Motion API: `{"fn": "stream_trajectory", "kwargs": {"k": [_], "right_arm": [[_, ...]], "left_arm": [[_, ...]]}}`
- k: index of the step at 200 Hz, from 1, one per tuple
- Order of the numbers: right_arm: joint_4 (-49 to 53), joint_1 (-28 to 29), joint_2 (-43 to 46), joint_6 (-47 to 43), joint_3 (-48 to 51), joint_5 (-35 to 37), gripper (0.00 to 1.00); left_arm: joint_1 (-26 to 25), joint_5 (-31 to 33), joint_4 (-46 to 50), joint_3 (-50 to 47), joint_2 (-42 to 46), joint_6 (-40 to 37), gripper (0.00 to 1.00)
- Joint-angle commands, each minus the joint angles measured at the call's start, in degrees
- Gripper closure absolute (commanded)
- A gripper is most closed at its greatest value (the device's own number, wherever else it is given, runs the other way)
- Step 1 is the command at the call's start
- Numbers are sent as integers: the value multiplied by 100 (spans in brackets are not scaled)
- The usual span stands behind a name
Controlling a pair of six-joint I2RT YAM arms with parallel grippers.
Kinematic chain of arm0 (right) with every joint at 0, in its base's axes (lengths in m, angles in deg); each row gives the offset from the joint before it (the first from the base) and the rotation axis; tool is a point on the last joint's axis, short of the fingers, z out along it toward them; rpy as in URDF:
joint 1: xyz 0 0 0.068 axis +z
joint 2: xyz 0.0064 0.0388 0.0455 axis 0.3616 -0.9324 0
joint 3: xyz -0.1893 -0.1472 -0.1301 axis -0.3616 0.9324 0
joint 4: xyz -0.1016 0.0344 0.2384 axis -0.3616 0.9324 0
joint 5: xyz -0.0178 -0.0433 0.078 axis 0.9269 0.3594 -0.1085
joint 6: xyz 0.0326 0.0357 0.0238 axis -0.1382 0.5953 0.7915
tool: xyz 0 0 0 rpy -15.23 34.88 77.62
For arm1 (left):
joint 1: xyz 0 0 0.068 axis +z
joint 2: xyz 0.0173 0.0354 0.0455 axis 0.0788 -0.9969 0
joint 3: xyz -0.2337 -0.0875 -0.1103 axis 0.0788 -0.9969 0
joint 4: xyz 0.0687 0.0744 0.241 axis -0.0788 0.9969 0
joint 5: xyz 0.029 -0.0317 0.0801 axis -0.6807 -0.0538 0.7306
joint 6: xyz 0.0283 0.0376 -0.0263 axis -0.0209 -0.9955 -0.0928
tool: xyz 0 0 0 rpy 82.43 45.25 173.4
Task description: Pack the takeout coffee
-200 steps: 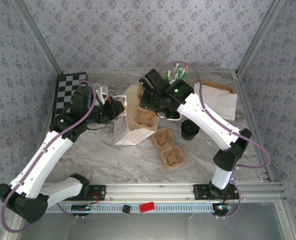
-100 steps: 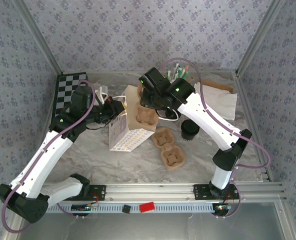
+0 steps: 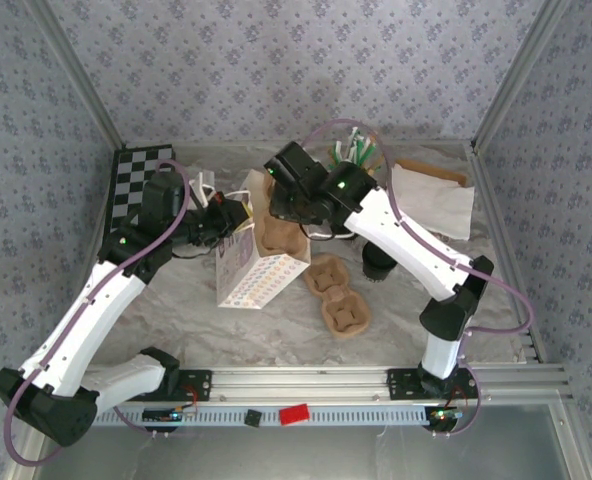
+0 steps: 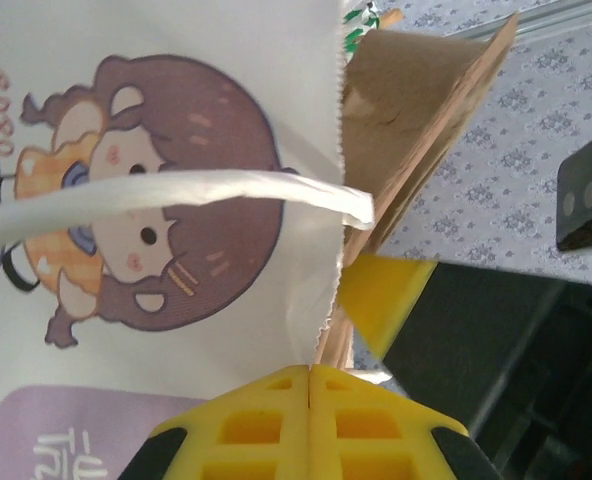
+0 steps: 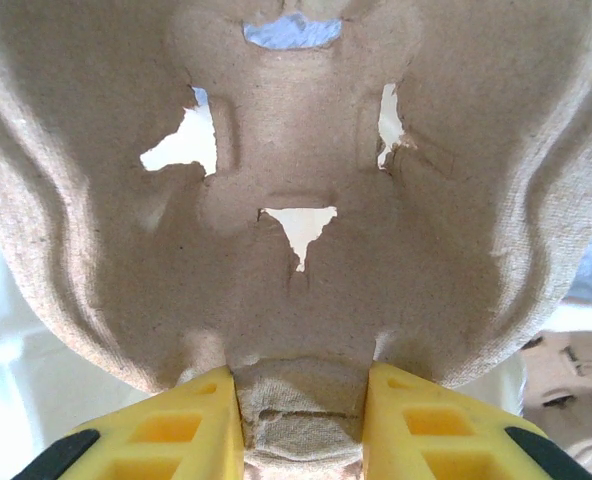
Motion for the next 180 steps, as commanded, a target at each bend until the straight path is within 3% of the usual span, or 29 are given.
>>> {"fn": "stream_trajectory", "kwargs": {"k": [1,121,132,152,180], "right_arm": [[26,126,-54,244,-126,42,68],[-187,368,105,685,543,-430,68],[-113,409,7,646,414,-450,68],[122,459,-89,668,251,-469,68],[105,454,-86,650,238,-495,68]], "left_arm": [[70,-130,-266,-86,8,59,100],[307,57,-104,-620,360,-162,100],[320,31,-7,-568,352,-256,94],[421,125,481,-299,304,-568,71],[590,189,1125,109,91,-1057,63]]}}
